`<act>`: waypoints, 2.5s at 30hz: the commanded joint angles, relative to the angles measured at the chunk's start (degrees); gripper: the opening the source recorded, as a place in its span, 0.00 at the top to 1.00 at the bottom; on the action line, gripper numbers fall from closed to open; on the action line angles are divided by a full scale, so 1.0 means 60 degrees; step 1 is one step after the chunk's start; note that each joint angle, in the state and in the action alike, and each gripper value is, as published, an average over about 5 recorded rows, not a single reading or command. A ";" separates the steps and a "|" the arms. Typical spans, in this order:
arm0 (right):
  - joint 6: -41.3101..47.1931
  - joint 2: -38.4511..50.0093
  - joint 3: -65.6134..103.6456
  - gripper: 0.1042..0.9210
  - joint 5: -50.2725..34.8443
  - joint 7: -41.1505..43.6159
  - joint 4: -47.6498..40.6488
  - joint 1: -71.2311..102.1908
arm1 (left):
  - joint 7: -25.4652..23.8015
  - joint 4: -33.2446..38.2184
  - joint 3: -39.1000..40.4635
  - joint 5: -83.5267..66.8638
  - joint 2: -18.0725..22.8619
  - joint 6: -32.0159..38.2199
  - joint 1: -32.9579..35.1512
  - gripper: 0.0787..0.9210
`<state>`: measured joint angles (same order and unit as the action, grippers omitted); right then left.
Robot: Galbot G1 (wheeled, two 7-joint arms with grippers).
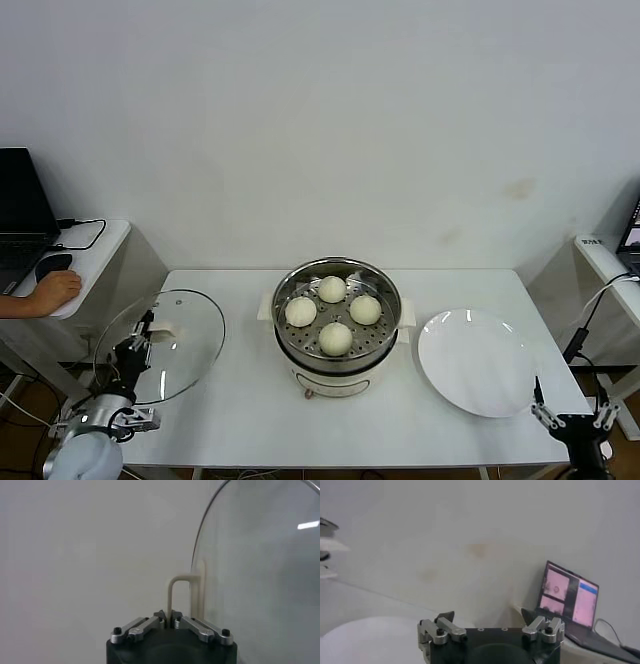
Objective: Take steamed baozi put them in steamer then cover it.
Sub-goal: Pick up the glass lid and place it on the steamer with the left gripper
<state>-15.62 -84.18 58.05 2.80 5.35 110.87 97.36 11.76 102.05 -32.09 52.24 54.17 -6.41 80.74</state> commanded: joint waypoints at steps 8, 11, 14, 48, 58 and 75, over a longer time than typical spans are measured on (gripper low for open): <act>-0.0237 -0.0287 -0.1045 0.12 0.1305 -0.0465 -0.0331 -0.0412 | -0.1128 0.3334 0.3505 -0.0670 -0.1176 -0.2980 -0.1780 0.93; -0.0393 -0.0493 -0.1048 0.12 0.1881 -0.0704 -0.0646 -0.0775 | -0.1500 0.2890 0.4462 -0.0337 -0.0893 -0.3459 -0.2782 0.93; -0.0520 -0.0544 -0.1041 0.12 0.2170 -0.0861 -0.0931 -0.1025 | -0.2215 0.2628 0.5220 0.0538 -0.0119 -0.4014 -0.3741 0.93; -0.0826 -0.0524 -0.1249 0.12 0.2491 -0.1016 -0.1981 -0.1357 | -0.5248 -0.0238 0.6736 0.5948 0.5072 -0.4544 -0.5249 0.93; -0.0857 -0.0499 -0.1250 0.12 0.2459 -0.1016 -0.2006 -0.1323 | -0.5170 -0.0458 0.6734 0.6067 0.5185 -0.4494 -0.4914 0.93; -0.0923 -0.0486 -0.1271 0.12 0.2460 -0.1001 -0.2047 -0.1219 | -0.5042 -0.0747 0.6613 0.6070 0.5343 -0.4428 -0.4988 0.93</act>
<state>-21.08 -87.18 50.36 17.60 -0.67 98.68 89.96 -18.45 98.68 7.64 88.13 85.69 -33.02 50.88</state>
